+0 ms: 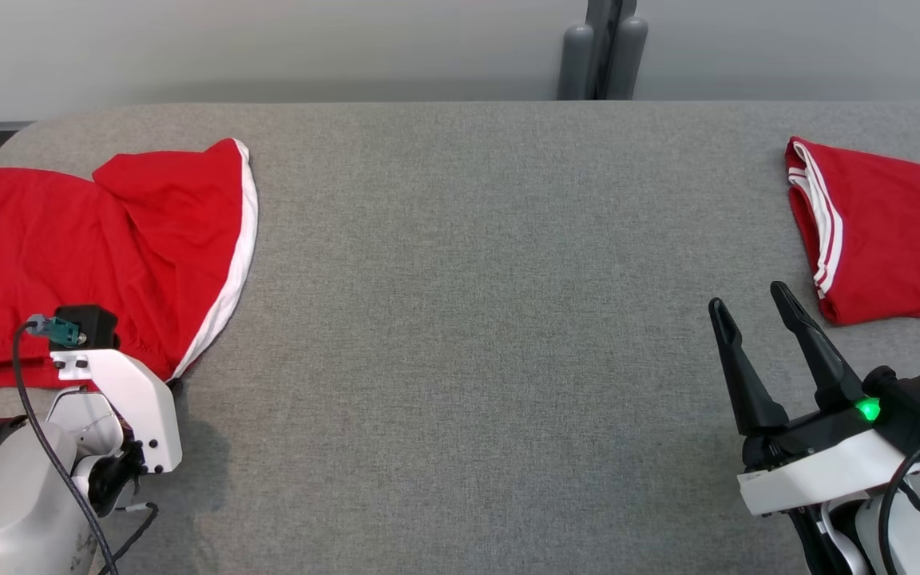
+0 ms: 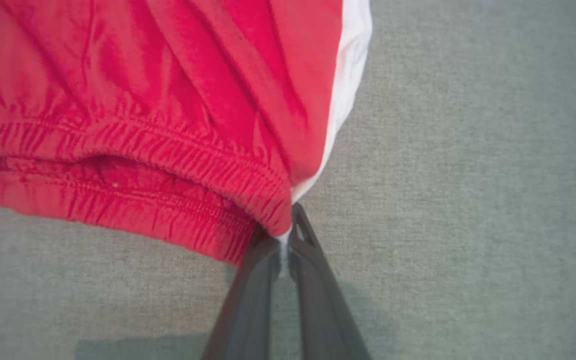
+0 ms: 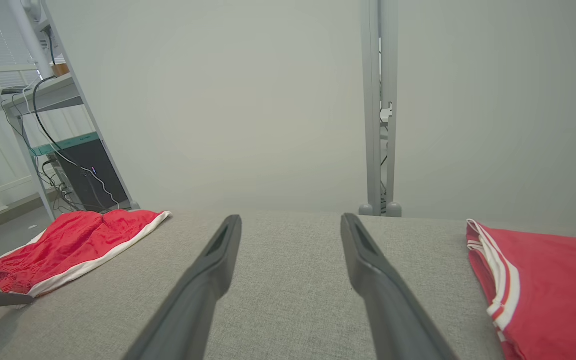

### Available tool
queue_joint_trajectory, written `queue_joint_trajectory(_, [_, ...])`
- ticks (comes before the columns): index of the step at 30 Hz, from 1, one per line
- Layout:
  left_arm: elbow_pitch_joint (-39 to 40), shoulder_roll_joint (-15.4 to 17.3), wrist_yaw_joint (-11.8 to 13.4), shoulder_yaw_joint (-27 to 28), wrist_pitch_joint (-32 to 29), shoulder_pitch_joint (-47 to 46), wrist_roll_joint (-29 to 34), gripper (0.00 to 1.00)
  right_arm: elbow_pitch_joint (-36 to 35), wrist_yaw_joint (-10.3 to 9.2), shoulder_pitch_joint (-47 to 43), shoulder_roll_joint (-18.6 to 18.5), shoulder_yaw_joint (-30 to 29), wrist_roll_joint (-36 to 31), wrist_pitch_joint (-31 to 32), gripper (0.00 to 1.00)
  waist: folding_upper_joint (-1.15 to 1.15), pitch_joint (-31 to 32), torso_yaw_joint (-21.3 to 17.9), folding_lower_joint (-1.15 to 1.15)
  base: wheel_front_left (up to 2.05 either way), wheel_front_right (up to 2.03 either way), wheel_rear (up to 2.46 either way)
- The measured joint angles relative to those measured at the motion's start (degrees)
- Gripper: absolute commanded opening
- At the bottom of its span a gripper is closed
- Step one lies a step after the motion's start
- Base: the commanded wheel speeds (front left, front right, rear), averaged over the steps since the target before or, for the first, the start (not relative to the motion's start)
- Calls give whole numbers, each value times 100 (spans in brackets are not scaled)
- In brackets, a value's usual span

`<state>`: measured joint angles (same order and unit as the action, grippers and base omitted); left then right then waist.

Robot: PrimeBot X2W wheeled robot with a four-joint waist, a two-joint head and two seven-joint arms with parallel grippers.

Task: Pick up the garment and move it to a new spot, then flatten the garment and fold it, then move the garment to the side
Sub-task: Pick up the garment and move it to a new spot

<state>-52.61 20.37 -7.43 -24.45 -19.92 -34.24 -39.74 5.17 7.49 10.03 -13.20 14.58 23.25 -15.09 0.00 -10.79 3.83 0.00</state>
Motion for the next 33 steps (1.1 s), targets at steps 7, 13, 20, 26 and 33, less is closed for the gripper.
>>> queue_joint_trajectory(7, [387, 133, 0, -247, 343, 104, -218, 0, 53, 0, -75, 9, -59, 0, 0, 100, 0, 216, 17, 0, 0, 0, 0])
queue_joint_trajectory(13, [782, 56, 0, -368, 651, 88, -211, 0, 82, 0, -132, 2, -158, 51, 0, 100, 0, 391, 41, 0, 0, 0, 0])
queue_joint_trajectory(20, [1127, -326, 125, -548, 461, 99, -222, 0, 92, 0, -165, 16, -175, 53, 0, 100, 0, 492, -137, 0, 0, 0, 0])
queue_joint_trajectory(26, [1471, -684, 240, -757, 240, 94, -221, 0, 111, 0, -164, 90, -181, 58, 0, 100, 0, 468, -480, 0, 0, 0, 0])
queue_joint_trajectory(33, [1731, -1085, 243, -887, 86, -36, -328, 0, 136, 0, -115, 194, -191, 90, -1, 100, 0, 400, -1046, 0, 0, 0, 0])
